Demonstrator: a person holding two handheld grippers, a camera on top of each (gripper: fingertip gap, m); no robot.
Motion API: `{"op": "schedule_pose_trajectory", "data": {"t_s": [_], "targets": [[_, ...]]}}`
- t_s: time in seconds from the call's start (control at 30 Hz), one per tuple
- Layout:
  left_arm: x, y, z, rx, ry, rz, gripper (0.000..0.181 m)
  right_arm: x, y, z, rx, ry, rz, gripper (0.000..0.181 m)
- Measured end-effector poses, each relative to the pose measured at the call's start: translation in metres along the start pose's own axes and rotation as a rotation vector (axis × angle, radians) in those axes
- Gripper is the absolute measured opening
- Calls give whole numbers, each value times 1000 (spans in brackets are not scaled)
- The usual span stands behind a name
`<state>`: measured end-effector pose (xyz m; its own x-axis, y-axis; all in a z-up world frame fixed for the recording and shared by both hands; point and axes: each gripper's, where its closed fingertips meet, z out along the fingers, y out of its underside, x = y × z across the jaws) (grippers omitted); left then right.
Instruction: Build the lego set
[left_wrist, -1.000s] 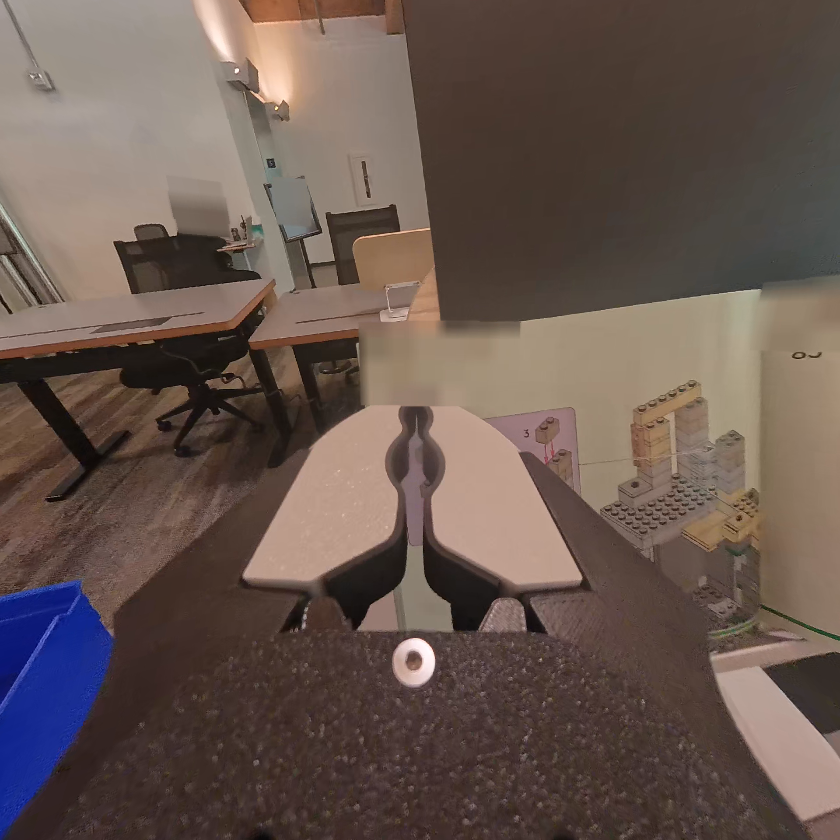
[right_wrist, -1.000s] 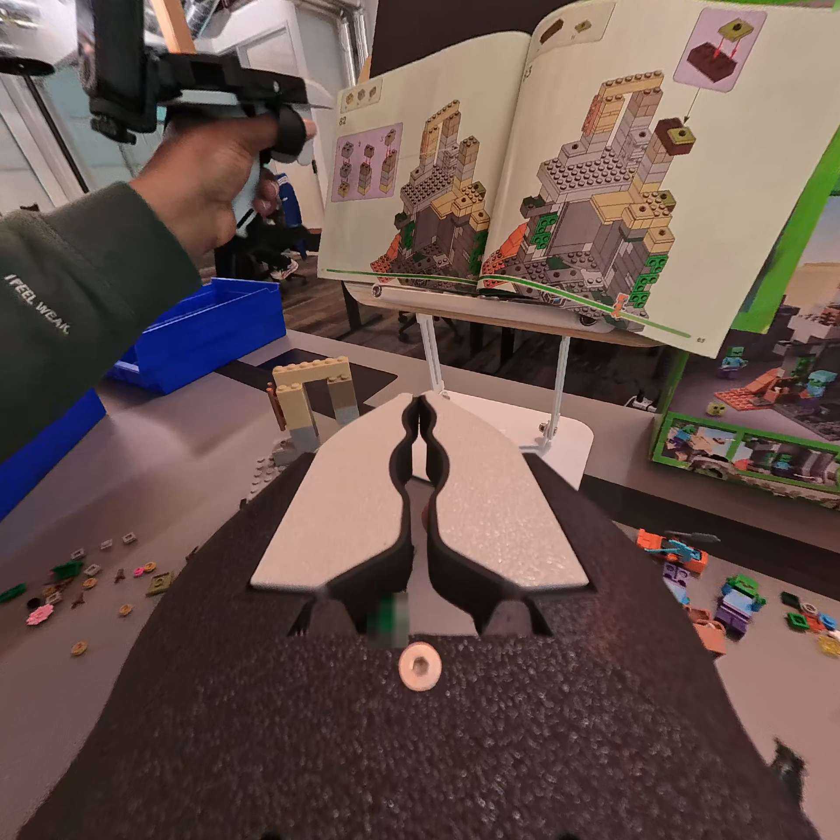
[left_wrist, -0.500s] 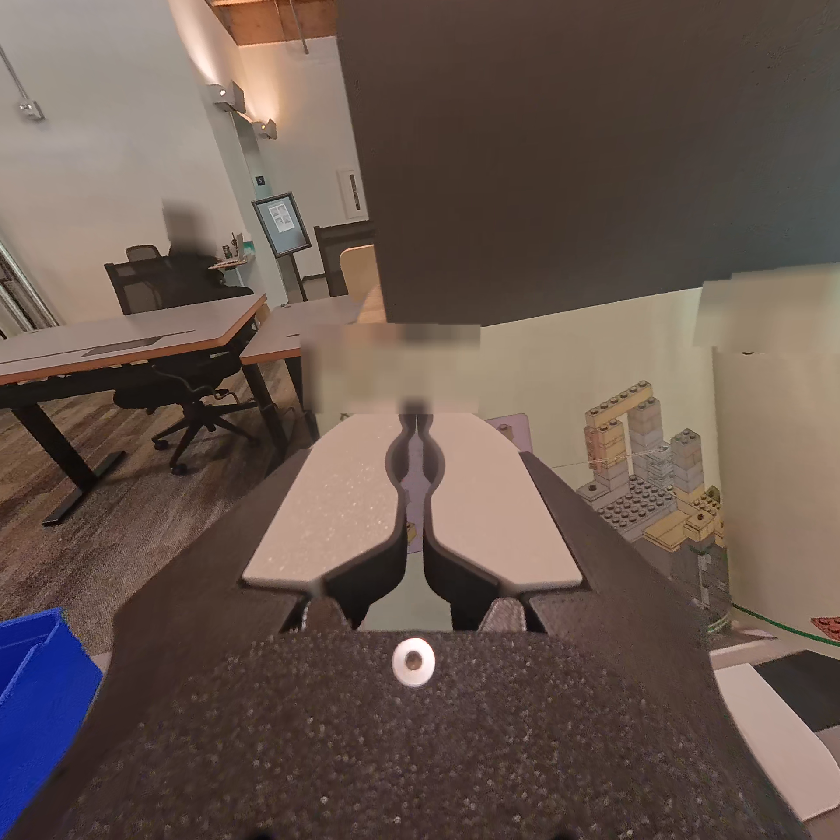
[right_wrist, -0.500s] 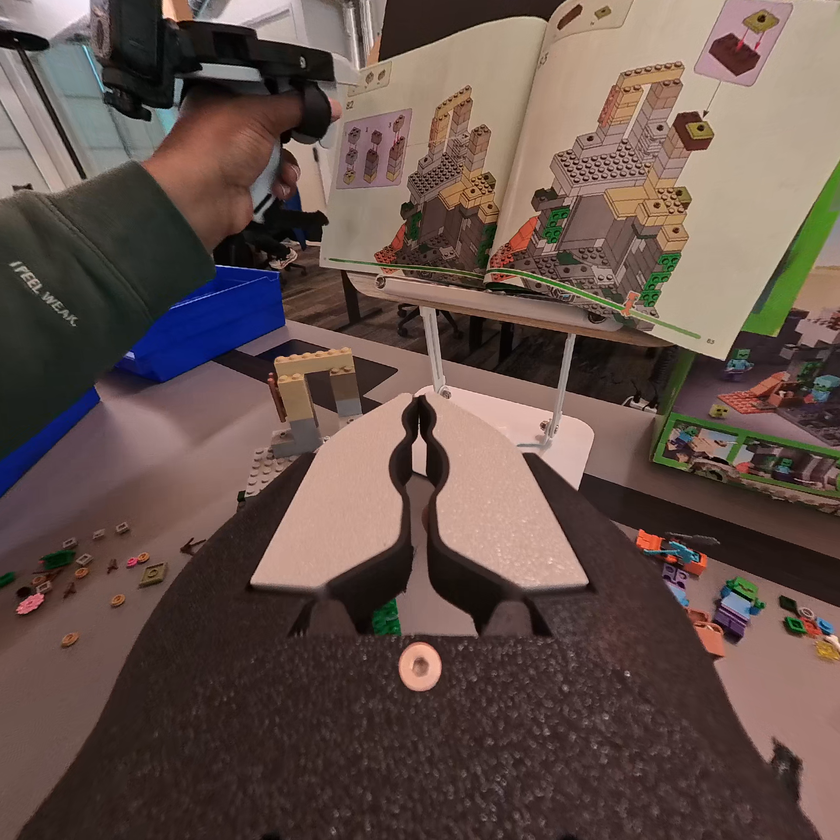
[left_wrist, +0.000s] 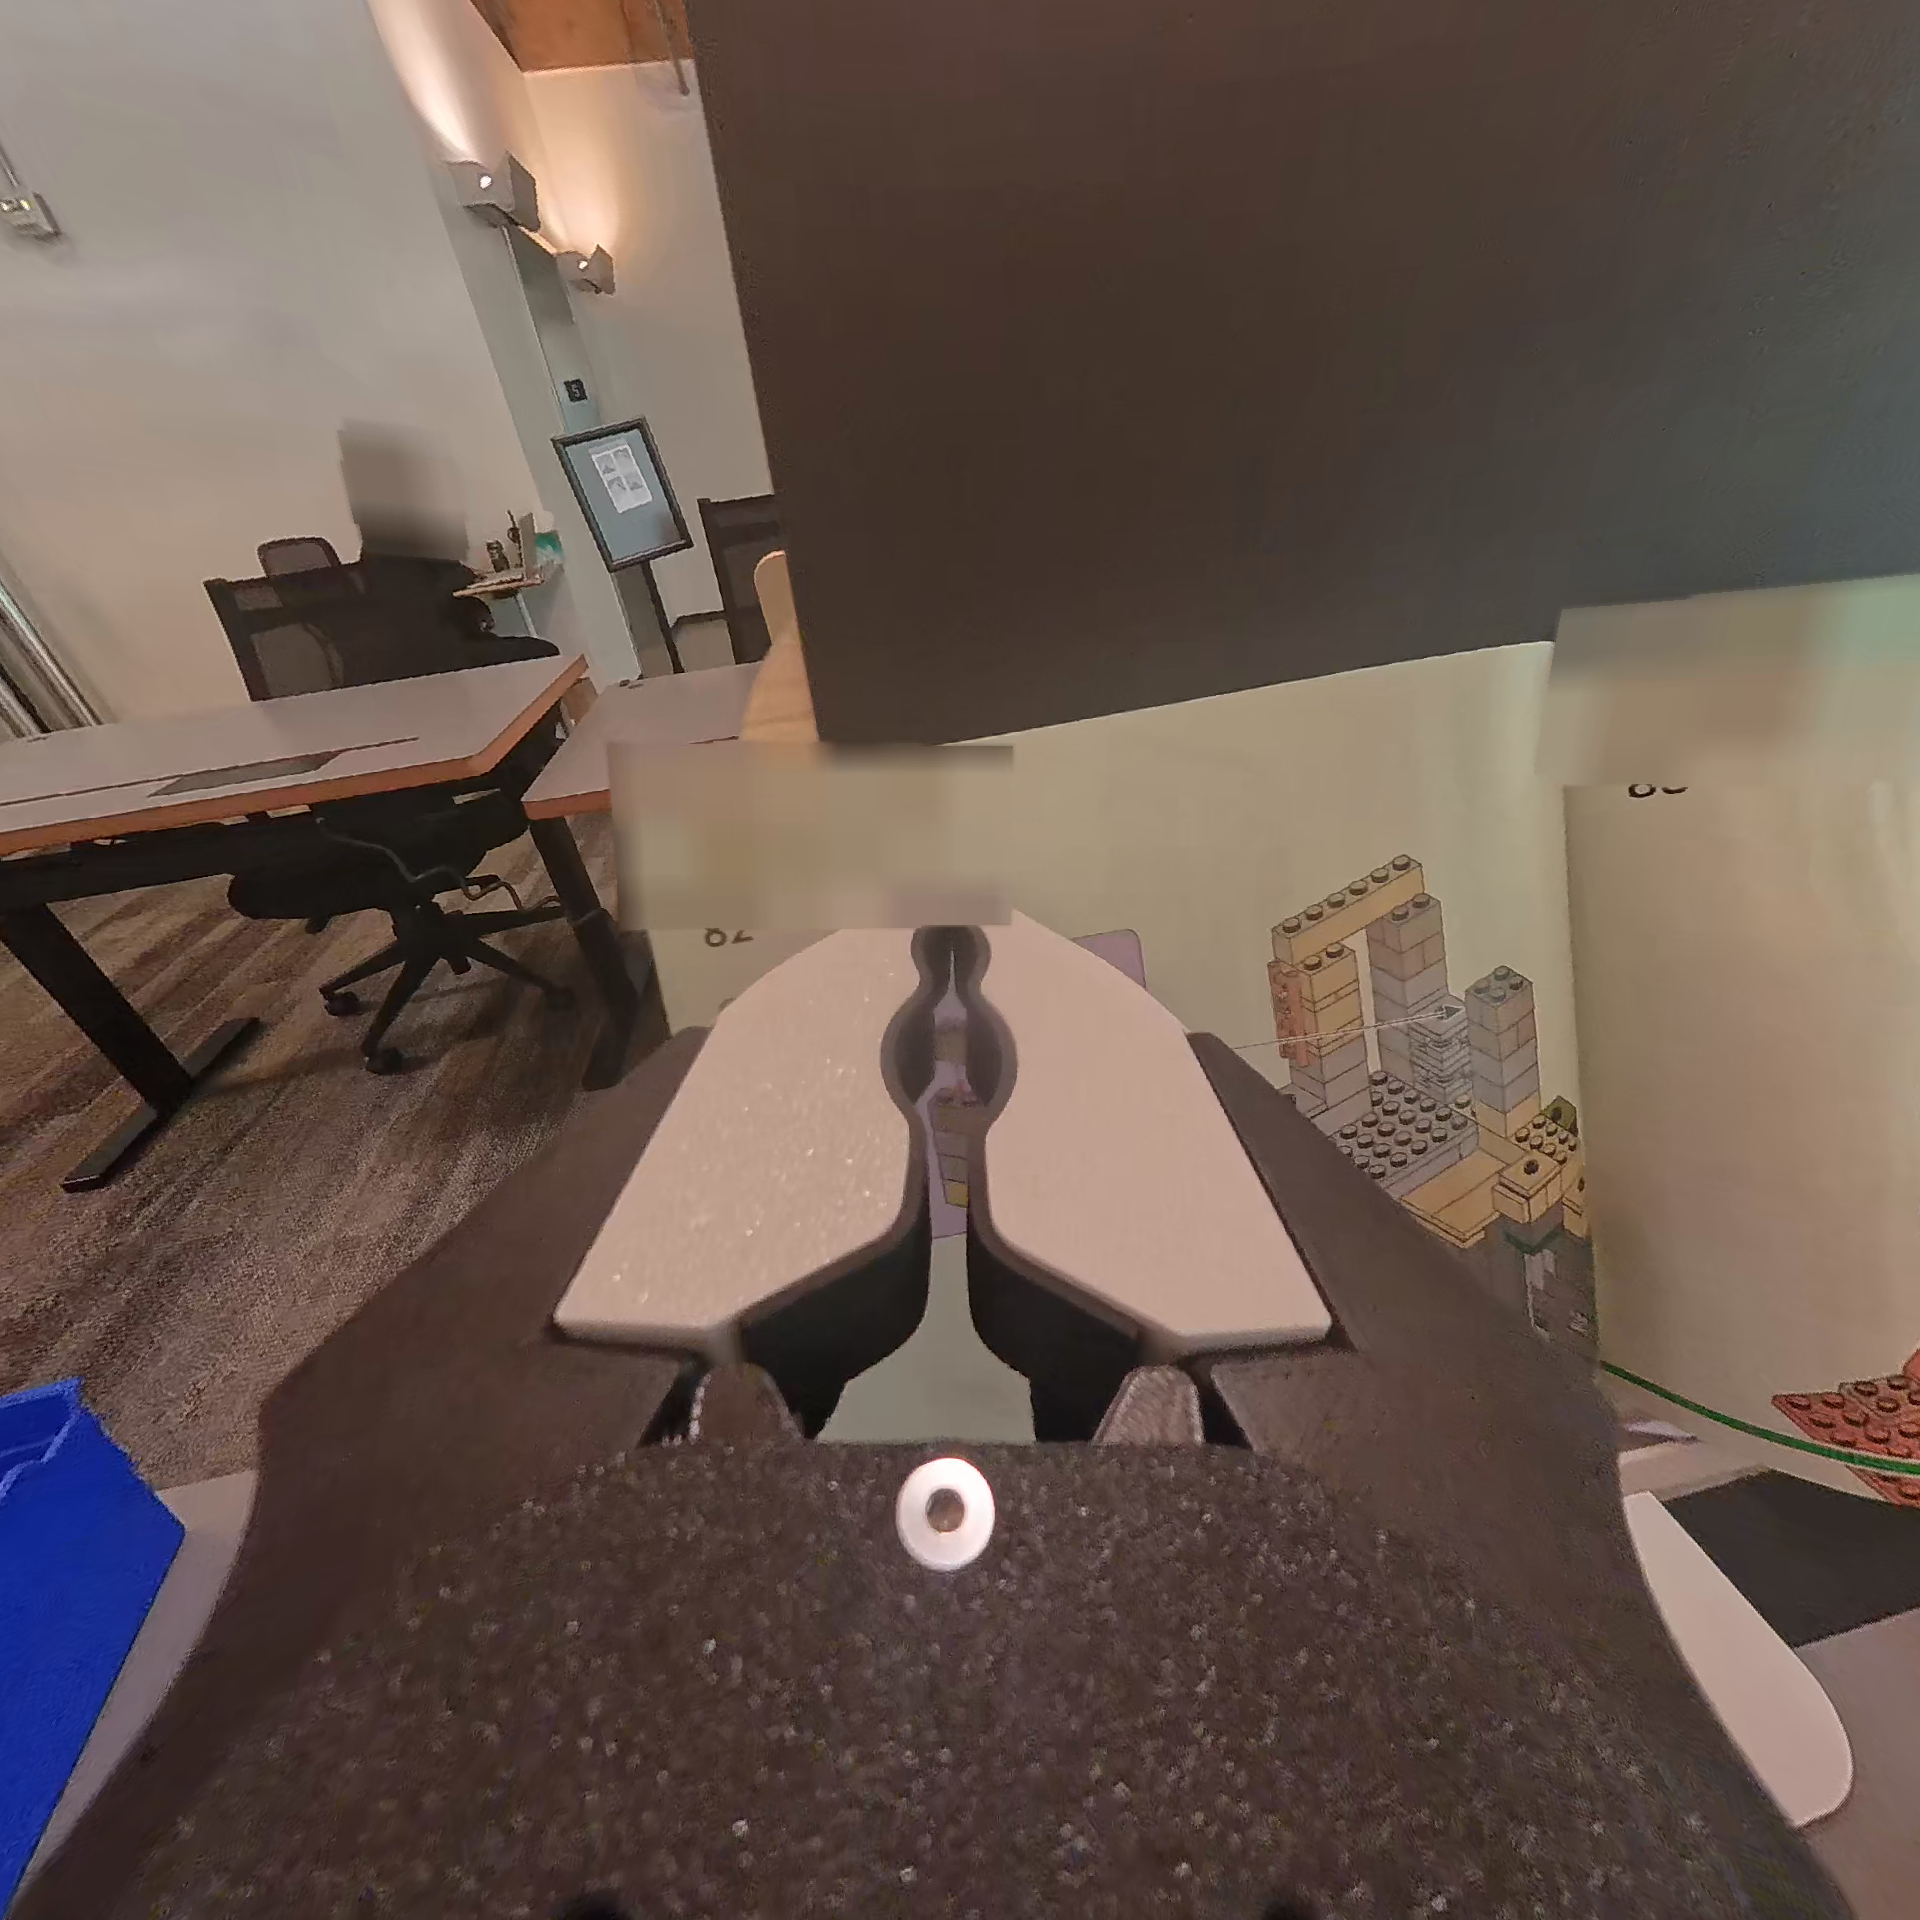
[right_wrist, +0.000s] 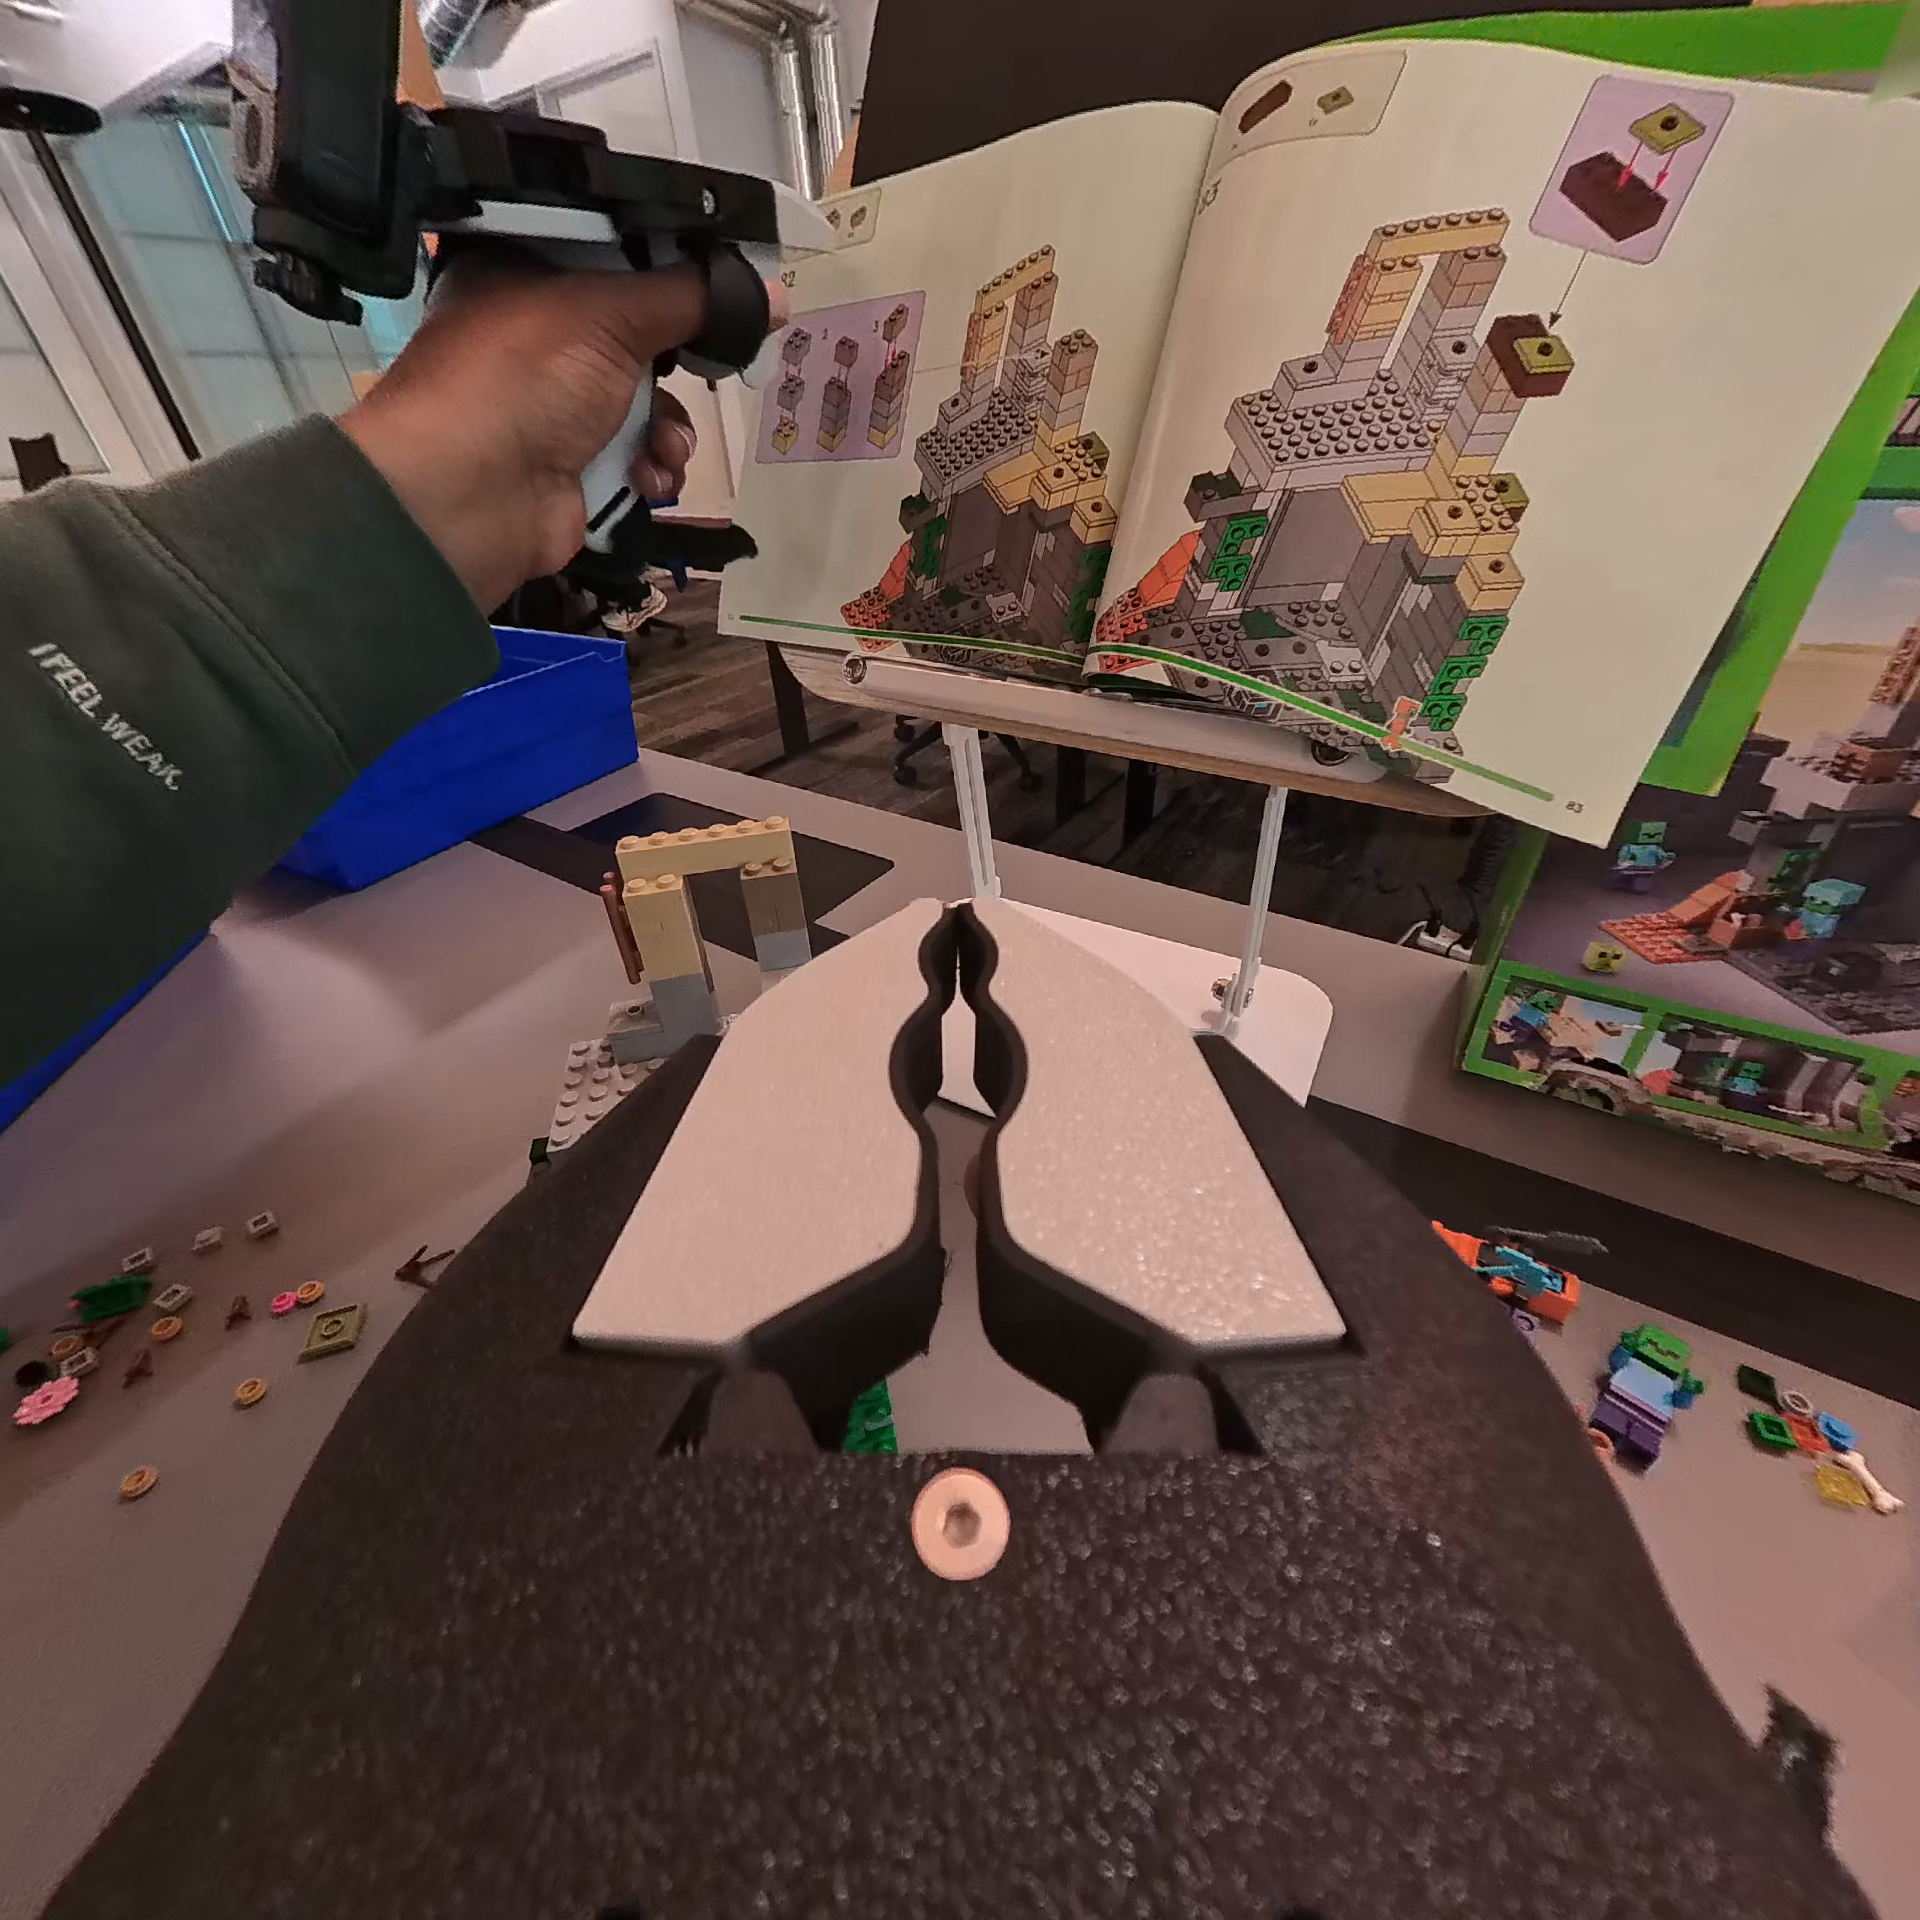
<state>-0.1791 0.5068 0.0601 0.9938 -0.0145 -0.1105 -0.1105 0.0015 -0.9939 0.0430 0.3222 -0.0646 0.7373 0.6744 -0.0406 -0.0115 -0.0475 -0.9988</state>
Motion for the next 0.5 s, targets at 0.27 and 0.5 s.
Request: {"op": "schedule_pose_trajectory", "data": {"t_s": [0.27,0.5], "targets": [[14,1,-8,0,37,11,0,-1,-2,-1,7,-10,6,0],[26,1,-67,-20,152,57,0,-5,-6,-5,6,-34,-2,0]]}}
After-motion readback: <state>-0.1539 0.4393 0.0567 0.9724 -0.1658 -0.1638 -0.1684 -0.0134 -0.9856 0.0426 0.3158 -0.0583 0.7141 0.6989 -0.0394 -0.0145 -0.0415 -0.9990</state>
